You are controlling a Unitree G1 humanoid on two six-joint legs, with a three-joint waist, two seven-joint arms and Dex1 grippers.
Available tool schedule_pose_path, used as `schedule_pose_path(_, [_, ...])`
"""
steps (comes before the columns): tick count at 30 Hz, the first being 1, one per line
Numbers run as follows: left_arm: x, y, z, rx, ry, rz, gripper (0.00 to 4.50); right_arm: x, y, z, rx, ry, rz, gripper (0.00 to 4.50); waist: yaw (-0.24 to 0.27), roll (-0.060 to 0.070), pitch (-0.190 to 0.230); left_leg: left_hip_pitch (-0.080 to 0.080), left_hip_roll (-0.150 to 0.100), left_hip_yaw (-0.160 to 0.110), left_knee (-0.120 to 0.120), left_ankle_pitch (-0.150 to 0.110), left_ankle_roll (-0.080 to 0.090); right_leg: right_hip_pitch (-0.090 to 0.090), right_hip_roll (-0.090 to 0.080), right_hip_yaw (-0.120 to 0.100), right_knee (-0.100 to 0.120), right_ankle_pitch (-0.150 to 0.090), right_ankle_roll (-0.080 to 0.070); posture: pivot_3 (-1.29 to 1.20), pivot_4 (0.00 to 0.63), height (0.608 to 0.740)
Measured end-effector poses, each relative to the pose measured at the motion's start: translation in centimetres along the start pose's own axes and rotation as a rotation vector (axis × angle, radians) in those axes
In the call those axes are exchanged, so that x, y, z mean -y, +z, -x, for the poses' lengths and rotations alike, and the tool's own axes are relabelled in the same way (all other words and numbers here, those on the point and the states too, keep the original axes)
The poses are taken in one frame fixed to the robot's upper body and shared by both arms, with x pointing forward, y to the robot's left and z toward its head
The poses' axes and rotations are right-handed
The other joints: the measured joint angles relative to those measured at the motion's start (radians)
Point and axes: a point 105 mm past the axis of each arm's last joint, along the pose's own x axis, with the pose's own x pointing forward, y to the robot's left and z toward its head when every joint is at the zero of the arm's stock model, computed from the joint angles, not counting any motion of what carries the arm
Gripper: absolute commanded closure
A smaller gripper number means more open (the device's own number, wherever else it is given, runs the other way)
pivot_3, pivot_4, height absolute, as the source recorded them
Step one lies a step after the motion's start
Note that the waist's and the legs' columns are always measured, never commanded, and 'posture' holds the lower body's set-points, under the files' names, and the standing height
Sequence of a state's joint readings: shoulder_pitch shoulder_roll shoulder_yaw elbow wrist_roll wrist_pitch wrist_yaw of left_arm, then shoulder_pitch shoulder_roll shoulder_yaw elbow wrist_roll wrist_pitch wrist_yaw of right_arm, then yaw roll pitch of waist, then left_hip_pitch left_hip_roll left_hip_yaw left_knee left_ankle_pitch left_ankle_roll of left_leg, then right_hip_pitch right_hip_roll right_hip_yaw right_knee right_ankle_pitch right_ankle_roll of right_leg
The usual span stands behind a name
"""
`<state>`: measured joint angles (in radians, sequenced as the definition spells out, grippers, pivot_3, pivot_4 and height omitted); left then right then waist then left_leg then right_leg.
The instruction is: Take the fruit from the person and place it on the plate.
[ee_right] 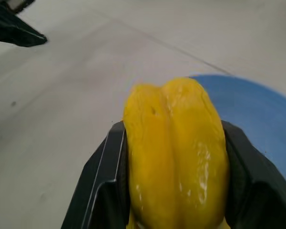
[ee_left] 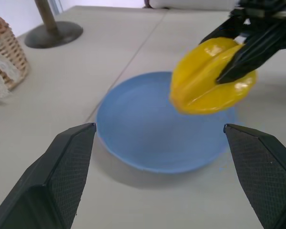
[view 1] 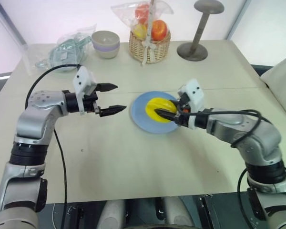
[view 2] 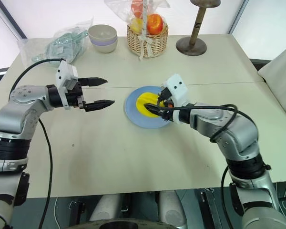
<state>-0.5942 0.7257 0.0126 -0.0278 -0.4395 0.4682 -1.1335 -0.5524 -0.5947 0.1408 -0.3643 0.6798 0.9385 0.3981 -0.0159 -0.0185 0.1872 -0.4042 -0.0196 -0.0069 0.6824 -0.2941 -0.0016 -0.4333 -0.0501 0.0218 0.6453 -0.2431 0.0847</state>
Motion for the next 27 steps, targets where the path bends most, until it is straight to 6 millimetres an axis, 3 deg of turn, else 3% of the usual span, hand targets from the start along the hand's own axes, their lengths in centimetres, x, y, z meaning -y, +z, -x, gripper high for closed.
schedule_pose_path(6, [1.5, -0.9, 1.8, -0.089, -0.065, 0.015, 0.00, 1.3, -1.9, -1.2, -0.034, -0.022, 0.004, 2.83, 0.000, 0.000, 0.000, -0.001, 0.000, 0.000, 0.000, 0.000, 0.000, -0.001, 0.000, 0.000, 0.000, 0.000, 0.000, 0.00, 0.150, 0.740])
schedule_pose_path(11, [1.5, -0.9, 2.1, -0.107, -0.071, 0.012, 0.00, 1.2, -1.9, -1.7, -0.017, -0.009, 0.016, 2.83, 0.003, 0.000, 0.000, -0.001, 0.000, 0.000, 0.000, 0.000, 0.000, -0.001, 0.000, 0.000, 0.001, 0.000, 0.000, 0.00, 0.150, 0.740])
schedule_pose_path(16, [1.5, -0.9, 2.1, -0.107, -0.074, 0.012, 0.00, 1.4, -1.9, -1.9, -0.008, -0.013, 0.027, 0.34, 0.002, 0.000, 0.000, -0.001, 0.000, 0.000, 0.000, 0.000, 0.000, -0.001, 0.000, 0.000, 0.001, 0.000, 0.000, 0.00, 0.150, 0.740])
schedule_pose_path(17, [1.5, -0.9, 2.1, -0.107, -0.074, 0.012, 0.00, 1.4, -1.9, -2.0, -0.007, -0.013, 0.026, 0.02, 0.002, 0.000, 0.000, -0.001, 0.000, 0.000, 0.000, 0.000, 0.000, -0.001, 0.000, 0.000, 0.001, 0.000, 0.000, 0.00, 0.150, 0.740])
schedule_pose_path(23, [1.5, -0.8, 2.1, -0.105, -0.075, 0.008, 0.00, 1.7, -1.8, -1.7, -0.015, -0.030, 0.039, 0.02, 0.001, 0.000, 0.000, -0.001, 0.000, 0.000, 0.000, 0.000, 0.000, -0.001, 0.000, 0.000, 0.001, 0.000, 0.000, 0.00, 0.150, 0.740])
schedule_pose_path(27, [1.3, -0.3, 1.9, -0.095, -0.075, -0.005, 0.00, 2.4, 0.2, 0.7, 0.009, -0.069, 0.097, 0.02, 0.007, 0.000, 0.000, -0.002, -0.001, -0.001, 0.001, 0.000, 0.000, -0.002, 0.000, -0.001, 0.001, 0.000, 0.000, 0.00, 0.150, 0.740])
